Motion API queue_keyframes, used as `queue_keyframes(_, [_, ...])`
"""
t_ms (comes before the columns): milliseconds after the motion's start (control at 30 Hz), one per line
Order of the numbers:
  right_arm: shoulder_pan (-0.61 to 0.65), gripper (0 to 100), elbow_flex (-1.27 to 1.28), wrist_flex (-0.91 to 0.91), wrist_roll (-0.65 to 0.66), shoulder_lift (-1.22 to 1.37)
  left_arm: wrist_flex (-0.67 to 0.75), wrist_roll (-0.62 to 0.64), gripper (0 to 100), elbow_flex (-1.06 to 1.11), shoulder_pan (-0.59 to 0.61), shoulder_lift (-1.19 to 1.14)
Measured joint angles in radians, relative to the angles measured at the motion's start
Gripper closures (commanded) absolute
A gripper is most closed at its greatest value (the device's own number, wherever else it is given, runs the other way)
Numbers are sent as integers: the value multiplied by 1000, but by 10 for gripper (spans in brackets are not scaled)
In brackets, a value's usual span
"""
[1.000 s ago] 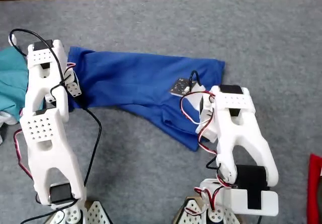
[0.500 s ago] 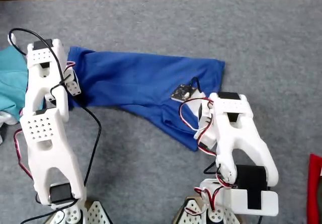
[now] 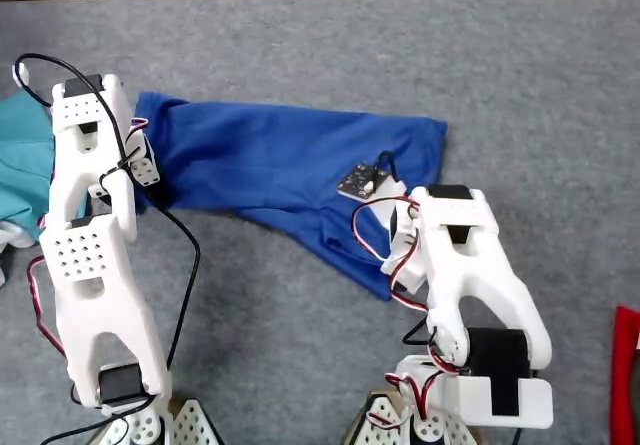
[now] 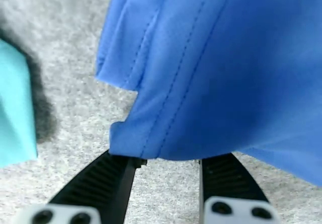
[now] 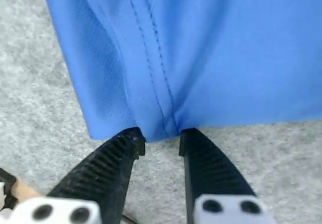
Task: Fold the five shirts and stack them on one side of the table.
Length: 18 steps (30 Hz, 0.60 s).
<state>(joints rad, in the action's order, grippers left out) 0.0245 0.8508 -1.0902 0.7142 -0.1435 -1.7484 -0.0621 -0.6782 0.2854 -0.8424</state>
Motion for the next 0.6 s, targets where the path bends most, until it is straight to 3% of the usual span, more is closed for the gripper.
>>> queue_keyframes(367, [0, 878, 2, 14, 0, 0, 0, 0, 805, -31, 0, 0])
queue_keyframes(600, [0, 991, 2, 18, 0, 0, 0, -55, 797, -57, 5, -2])
